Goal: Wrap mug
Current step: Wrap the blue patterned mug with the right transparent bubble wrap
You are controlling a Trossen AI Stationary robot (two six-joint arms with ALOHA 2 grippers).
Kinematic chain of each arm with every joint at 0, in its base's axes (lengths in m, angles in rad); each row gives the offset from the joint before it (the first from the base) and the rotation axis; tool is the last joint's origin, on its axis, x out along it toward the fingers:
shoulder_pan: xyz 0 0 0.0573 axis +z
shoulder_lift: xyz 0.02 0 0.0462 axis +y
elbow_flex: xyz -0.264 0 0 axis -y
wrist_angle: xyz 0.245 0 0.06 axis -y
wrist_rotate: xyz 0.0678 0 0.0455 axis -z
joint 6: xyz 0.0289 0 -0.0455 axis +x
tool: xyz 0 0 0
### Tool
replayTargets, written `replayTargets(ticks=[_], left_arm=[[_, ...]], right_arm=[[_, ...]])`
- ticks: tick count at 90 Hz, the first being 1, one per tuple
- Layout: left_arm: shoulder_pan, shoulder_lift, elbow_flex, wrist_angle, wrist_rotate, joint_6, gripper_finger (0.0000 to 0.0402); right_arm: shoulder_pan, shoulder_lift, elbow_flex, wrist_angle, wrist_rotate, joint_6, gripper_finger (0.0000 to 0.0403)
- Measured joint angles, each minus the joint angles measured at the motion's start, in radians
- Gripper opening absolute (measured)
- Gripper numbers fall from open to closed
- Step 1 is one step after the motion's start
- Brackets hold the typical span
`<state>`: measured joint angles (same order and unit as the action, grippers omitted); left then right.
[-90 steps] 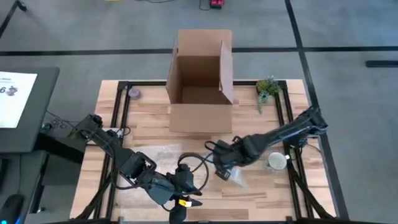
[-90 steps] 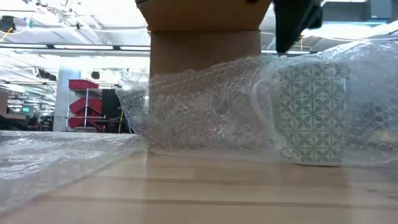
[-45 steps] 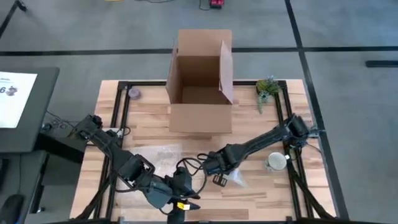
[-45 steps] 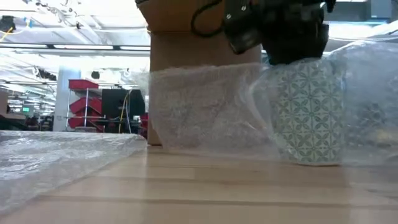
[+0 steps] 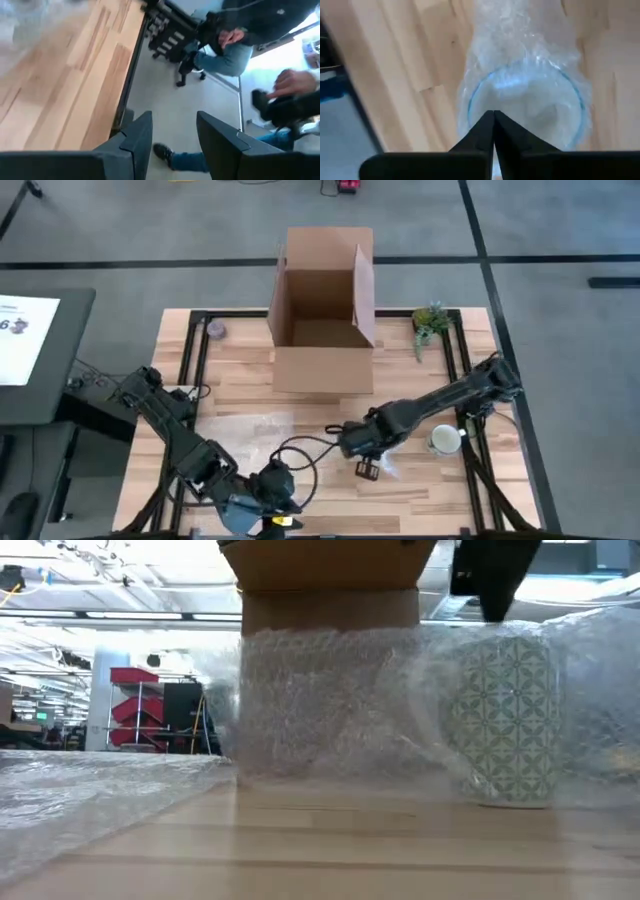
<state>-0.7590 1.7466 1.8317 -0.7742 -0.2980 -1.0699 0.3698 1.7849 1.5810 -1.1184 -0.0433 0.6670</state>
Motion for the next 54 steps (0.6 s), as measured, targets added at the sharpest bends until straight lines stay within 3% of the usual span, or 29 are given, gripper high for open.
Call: replayTargets(ticks=[17, 31, 43, 54], left_arm=[[-0.044, -0.001, 0.000, -0.084, 0.006, -0.091, 0.0133], [-0.105, -0.001, -0.017, -0.277, 0.004, -0.203, 0.0133], [-0.141, 0.004, -0.087, -0.387, -0.132, -0.248, 0.0133], [-0.130, 0.004, -0.195, -0.367, -0.270, -0.255, 0.0133]], right_arm=[[0.001, -0.046, -0.009, 0.022, 0.059, 0.004, 0.0000], [-0.024, -0.042, -0.179, 0.230, 0.066, 0.037, 0.0000], [-0.056, -0.042, -0.309, 0.314, 0.065, 0.083, 0.0000], [-0.072, -0.044, -0.388, 0.413, 0.025, 0.092, 0.0000]])
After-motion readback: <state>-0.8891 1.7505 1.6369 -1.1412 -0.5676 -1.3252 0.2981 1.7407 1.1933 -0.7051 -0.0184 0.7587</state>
